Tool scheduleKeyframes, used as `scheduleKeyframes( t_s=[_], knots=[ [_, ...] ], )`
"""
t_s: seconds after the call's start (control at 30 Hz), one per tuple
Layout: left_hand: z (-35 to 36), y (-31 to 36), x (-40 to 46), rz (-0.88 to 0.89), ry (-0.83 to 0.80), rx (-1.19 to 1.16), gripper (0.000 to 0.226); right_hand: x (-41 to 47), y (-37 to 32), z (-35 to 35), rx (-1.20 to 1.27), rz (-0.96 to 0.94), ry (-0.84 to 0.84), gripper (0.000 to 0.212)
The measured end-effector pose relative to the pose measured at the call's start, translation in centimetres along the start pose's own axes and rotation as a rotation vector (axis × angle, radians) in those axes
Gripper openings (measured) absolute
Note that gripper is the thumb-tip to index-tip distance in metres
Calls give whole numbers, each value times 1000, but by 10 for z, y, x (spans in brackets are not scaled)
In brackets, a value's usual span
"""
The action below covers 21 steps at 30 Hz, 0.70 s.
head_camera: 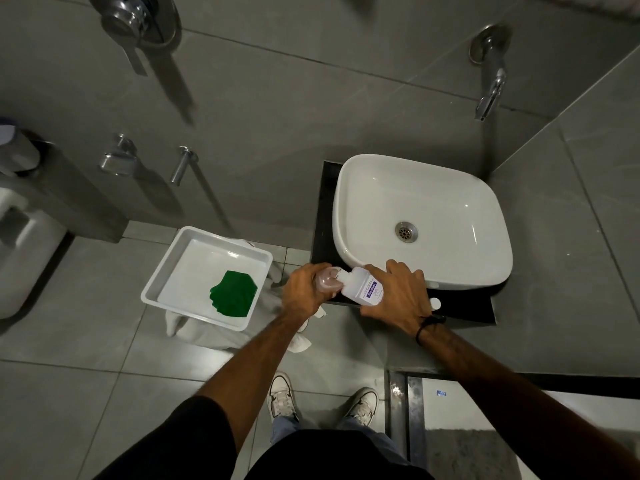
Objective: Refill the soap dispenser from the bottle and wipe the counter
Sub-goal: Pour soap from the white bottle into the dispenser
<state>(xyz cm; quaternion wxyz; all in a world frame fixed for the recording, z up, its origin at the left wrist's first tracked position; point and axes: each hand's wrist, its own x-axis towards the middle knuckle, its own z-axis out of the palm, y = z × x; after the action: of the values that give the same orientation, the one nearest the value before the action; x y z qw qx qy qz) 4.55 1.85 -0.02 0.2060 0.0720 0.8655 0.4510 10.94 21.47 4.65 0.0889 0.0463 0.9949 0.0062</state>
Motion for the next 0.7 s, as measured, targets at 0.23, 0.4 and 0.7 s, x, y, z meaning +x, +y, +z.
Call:
scheduleKeyframes(
  t_s=[0.23,0.4,0.7],
  knots=[
    [0,1,-1,-8,3,-15,67,2,0,-5,-4,3,-29,90],
    [-1,1,-1,1,12,-10,65,3,-2,-9,-18,6,-31,91],
    [0,1,-1,-8,7,-19,63,4,-5,-16,-37,9,-59,89]
  ],
)
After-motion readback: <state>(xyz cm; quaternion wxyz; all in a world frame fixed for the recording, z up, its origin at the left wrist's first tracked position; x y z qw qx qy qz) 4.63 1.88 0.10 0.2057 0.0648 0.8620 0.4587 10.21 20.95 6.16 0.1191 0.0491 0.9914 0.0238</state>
